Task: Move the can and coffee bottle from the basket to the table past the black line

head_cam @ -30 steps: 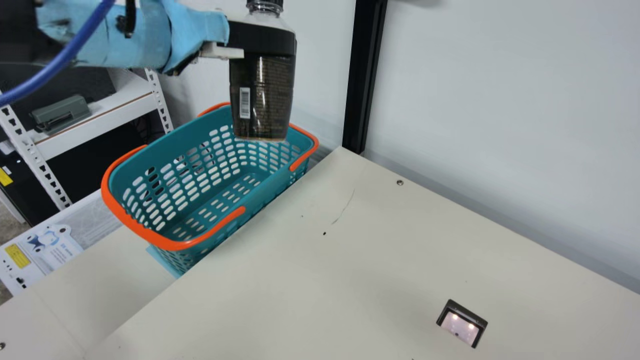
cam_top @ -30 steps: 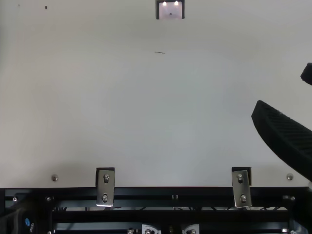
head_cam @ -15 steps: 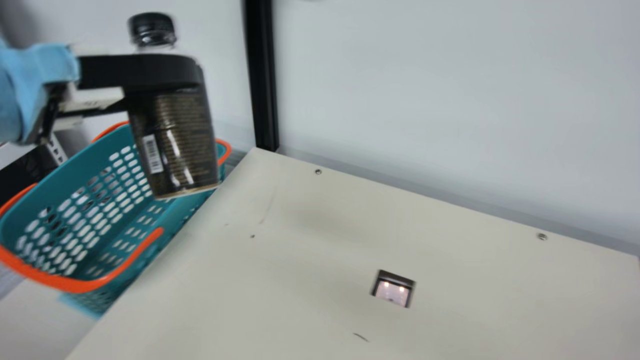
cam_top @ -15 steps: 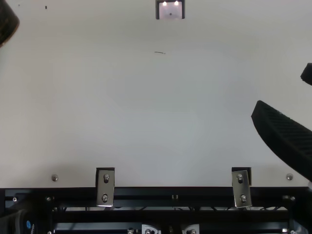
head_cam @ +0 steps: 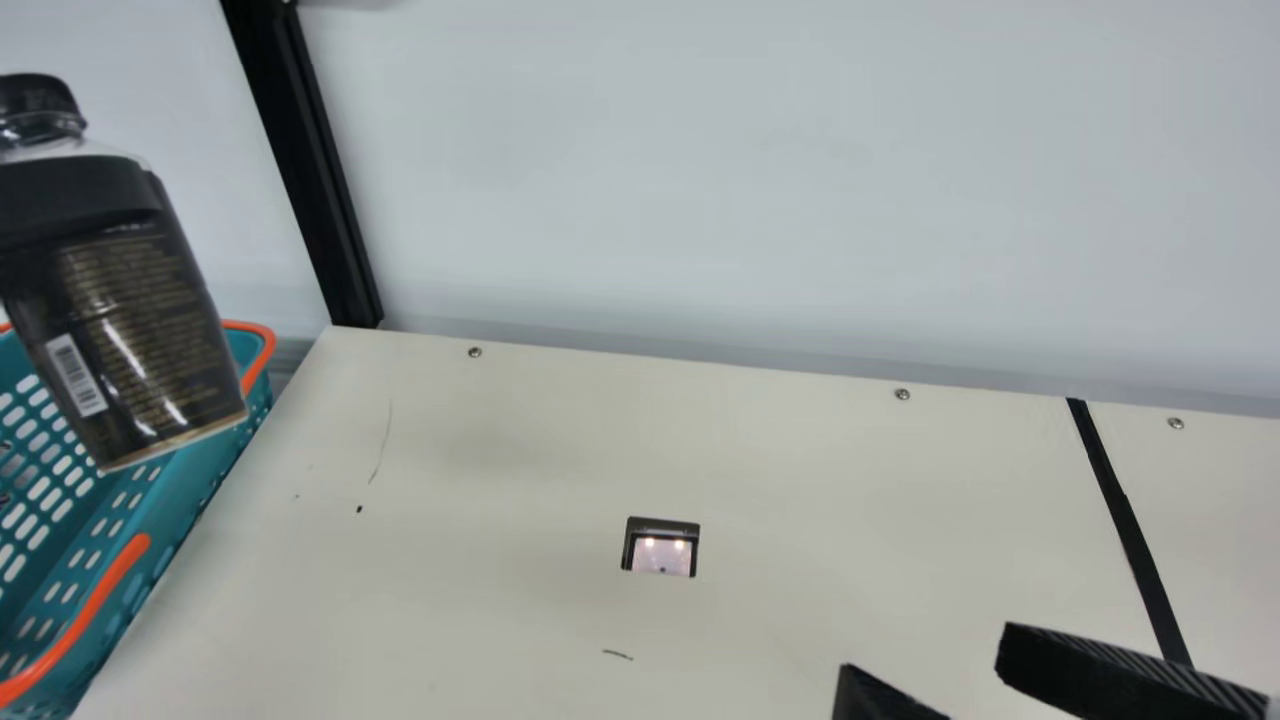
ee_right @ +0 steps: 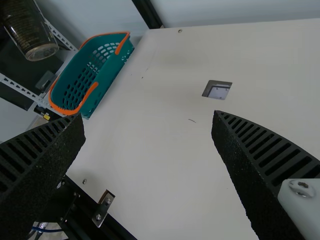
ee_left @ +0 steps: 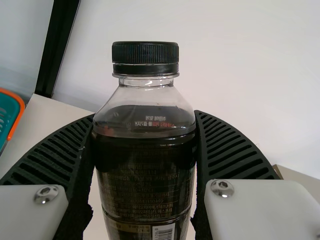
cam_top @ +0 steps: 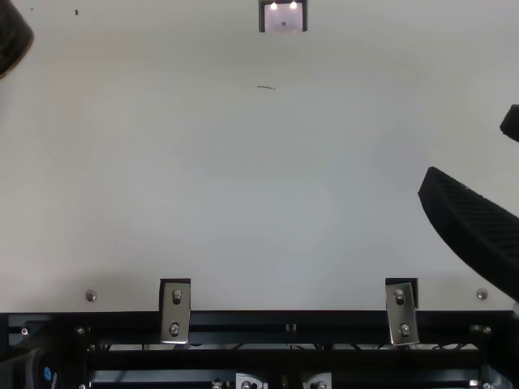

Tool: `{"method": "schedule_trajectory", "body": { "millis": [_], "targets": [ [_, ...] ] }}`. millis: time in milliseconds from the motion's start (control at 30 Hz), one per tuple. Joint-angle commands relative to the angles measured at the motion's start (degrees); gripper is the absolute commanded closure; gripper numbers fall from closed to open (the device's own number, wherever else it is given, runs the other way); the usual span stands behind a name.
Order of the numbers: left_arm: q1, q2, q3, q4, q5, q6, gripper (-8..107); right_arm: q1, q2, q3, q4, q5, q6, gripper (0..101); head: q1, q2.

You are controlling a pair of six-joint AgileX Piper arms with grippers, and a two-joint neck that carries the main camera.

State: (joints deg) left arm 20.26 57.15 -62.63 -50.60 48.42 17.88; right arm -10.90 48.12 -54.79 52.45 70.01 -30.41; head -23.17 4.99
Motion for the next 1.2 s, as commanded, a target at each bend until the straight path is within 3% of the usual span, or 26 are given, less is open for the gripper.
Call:
{"method": "schedule_trajectory", "body": {
  "millis": [0,133,600,1167],
  "targets": [
    [0.00,0.00,0.00,0.00,0.00,0.00,89,0.00,0.00,0.00,0.00,0.00,0.00,0,-1.03,-1.50],
    [0.00,0.00,0.00,0.00,0.00,0.00,89,0.00,0.00,0.00,0.00,0.00,0.00,0,0.71,-3.21],
    [-1.15,-0.45,-0.51,-0.14,0.20,-1.26,89,0.00,0.00,0.00,0.00,0.00,0.00,0,0.71,-3.21],
    [-9.94,-3.91,-1.94,0.66,0.65,-11.38,89,0.00,0.00,0.00,0.00,0.00,0.00,0,0.71,-3.21]
  ]
}}
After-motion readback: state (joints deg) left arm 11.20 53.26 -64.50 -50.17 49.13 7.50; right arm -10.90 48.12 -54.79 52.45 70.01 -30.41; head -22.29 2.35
